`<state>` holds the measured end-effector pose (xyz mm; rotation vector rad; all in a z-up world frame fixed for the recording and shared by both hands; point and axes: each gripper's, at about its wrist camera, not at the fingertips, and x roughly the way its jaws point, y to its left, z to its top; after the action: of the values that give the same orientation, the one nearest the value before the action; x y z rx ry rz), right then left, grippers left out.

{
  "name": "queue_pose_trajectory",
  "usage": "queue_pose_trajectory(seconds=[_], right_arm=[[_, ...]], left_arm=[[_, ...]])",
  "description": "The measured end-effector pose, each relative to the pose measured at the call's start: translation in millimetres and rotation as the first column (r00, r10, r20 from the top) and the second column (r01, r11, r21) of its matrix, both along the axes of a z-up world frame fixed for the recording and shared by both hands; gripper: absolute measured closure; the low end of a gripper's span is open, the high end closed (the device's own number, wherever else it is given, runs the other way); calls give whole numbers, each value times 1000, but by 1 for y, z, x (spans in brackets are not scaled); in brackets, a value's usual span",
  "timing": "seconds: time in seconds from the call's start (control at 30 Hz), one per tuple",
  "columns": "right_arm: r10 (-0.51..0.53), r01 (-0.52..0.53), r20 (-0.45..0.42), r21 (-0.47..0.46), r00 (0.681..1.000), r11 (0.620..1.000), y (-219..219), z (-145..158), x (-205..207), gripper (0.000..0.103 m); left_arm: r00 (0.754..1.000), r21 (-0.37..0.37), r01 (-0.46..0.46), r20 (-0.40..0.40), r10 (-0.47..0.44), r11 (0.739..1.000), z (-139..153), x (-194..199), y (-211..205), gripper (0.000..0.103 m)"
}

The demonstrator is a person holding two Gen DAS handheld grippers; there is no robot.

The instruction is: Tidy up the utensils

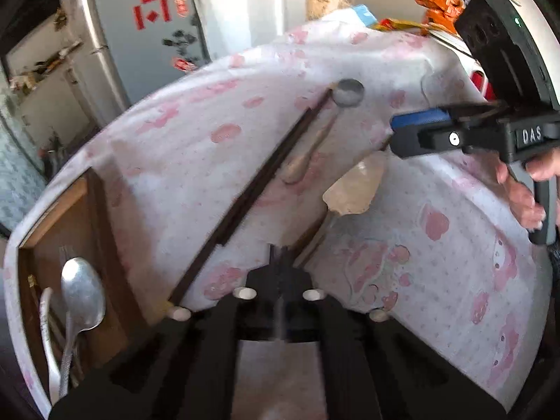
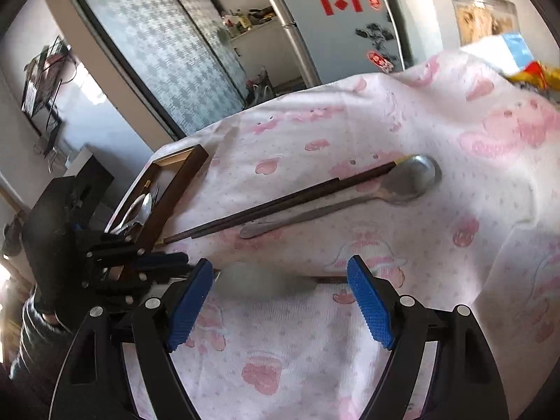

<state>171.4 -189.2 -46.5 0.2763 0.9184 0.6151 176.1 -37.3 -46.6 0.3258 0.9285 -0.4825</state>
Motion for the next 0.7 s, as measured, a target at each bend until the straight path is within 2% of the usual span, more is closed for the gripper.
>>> queue_pose_trajectory(seconds=[0.13,0.2,0.23,0.27,0.3,0.33,0.37,0.43,0.57,0.7], right_arm=[[-18,20,-38,43,999,999,4,-3,1,23],[-23,24,-37,35,999,999,6,-2,-1,23],[-21,23,-35,34,999,999,6,-1,-2,23],[-22,23,-32,33,999,999,6,-1,-3,23],[-24,25,-29,30,999,999,5,0,-5,23],[-27,28,-27,29,999,999,4,0,-6,23],[-30,30,-28,28,999,999,3,-1,-7,23],[-32,33,-31,28,999,999,2,-3,-8,23],[-42,43,-35,29,998,999,-1,-7,-8,23],[-42,45,-56,57,998,997,-5,-12,-8,23]], left_arm=[[1000,-32,-16,5,16,999,6,-6,7,103],[999,-14,27,-22,-28,1000,2,-12,3,103],[999,18,29,-13,-29,999,0,-15,2,102],[1000,45,26,0,-26,999,-1,-17,1,95],[999,58,31,8,-32,998,-2,-19,2,84],[999,29,41,3,-41,999,0,-21,4,61],[998,-10,57,1,-57,998,2,-23,5,55],[996,-55,91,9,-90,994,7,-27,3,55],[991,-33,122,51,-121,992,6,-29,-17,54],[990,-7,136,30,-136,991,-7,-17,-37,55]])
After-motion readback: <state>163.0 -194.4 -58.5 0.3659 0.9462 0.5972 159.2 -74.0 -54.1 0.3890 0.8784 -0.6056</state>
